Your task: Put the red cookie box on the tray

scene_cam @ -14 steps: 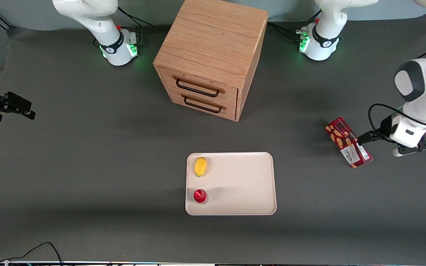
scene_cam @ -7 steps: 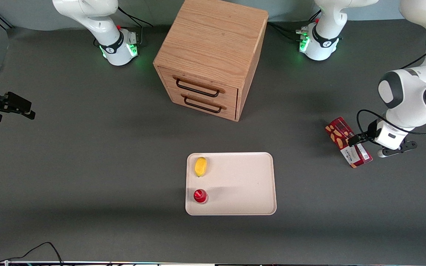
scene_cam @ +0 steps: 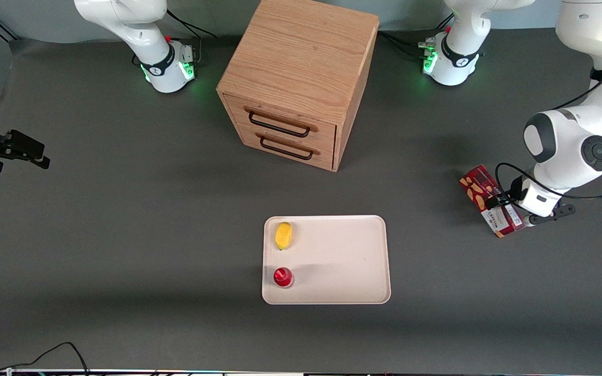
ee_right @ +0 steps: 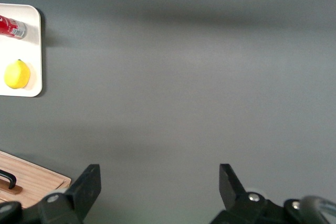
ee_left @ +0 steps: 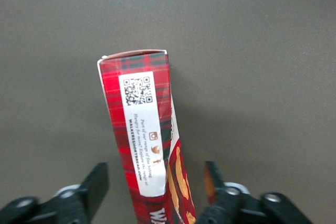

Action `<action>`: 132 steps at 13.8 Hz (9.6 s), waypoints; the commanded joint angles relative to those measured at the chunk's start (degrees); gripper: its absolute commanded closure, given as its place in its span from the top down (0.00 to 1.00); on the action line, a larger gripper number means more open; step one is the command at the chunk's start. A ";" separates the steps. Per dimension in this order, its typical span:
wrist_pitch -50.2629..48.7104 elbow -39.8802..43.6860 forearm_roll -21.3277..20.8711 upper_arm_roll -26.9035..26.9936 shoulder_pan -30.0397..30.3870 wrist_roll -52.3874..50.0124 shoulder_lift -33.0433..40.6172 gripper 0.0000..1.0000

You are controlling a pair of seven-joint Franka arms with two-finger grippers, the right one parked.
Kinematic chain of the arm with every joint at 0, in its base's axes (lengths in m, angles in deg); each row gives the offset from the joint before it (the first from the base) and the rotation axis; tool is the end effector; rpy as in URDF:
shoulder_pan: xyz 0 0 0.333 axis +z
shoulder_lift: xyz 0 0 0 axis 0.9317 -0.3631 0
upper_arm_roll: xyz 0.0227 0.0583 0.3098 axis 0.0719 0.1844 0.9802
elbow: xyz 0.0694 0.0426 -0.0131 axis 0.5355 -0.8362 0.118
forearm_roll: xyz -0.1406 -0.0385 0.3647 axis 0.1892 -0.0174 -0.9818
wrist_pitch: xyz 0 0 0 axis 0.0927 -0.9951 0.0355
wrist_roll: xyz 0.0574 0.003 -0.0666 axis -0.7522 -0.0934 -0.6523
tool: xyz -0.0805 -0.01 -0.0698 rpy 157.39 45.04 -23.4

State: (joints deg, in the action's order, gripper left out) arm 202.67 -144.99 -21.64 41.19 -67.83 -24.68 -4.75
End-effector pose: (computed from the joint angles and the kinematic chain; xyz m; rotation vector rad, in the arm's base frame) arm 0.5470 0.0530 0.2474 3.0690 0.4429 -0.0160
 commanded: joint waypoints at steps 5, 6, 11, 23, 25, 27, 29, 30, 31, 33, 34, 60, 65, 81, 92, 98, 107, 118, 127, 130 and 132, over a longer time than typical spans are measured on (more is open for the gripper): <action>-0.43 -0.37 0.52 0.36 -0.17 -0.32 0.52 0.00; -0.70 -0.37 0.52 0.36 -0.17 -0.14 0.87 0.00; -13.75 6.64 0.43 0.79 -0.17 -0.41 5.08 0.00; -52.00 39.60 -3.35 2.64 -0.26 -1.64 10.89 0.00; -56.23 43.56 -3.44 2.64 -0.35 -1.64 10.80 0.00; -59.05 46.64 -3.35 2.55 -0.52 -2.42 10.72 0.00; -59.33 47.18 -3.35 2.29 -1.14 -6.27 10.63 0.00; -59.15 47.18 -3.44 2.20 -2.10 -8.99 10.63 0.00; -58.97 47.18 -3.44 2.20 -3.41 -10.93 10.54 0.00; -58.88 47.18 -3.26 1.24 -4.21 -15.59 10.54 0.00; -58.71 47.18 -3.26 -0.51 -4.30 -18.48 10.45 0.00; -27.08 52.19 -8.88 -19.77 -14.76 -67.02 -16.70 0.00; -21.99 51.93 -12.57 -19.77 -16.34 -69.31 -22.06 0.00; -12.39 51.66 -17.76 -19.60 -17.05 -69.05 -32.00 0.00; -13.95 52.19 -19.70 -19.60 -16.08 -68.70 -29.20 1.00; -30.73 52.28 -19.26 -19.33 -15.47 -65.64 -15.15 1.00; -58.69 52.19 -11.88 -19.33 -5.46 -40.78 5.07 1.00; -68.90 51.66 -6.07 -19.24 13.44 -10.17 12.56 1.00; -66.79 50.17 -5.90 -11.19 8.03 -4.56 13.44 1.00; -65.31 47.28 -4.93 -0.65 -2.77 -3.75 15.98 1.00; -65.04 46.39 -4.76 1.32 -4.65 -3.66 16.51 1.00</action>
State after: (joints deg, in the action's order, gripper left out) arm 135.72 -94.54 -27.14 39.10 -69.24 -29.56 8.49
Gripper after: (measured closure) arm 0.000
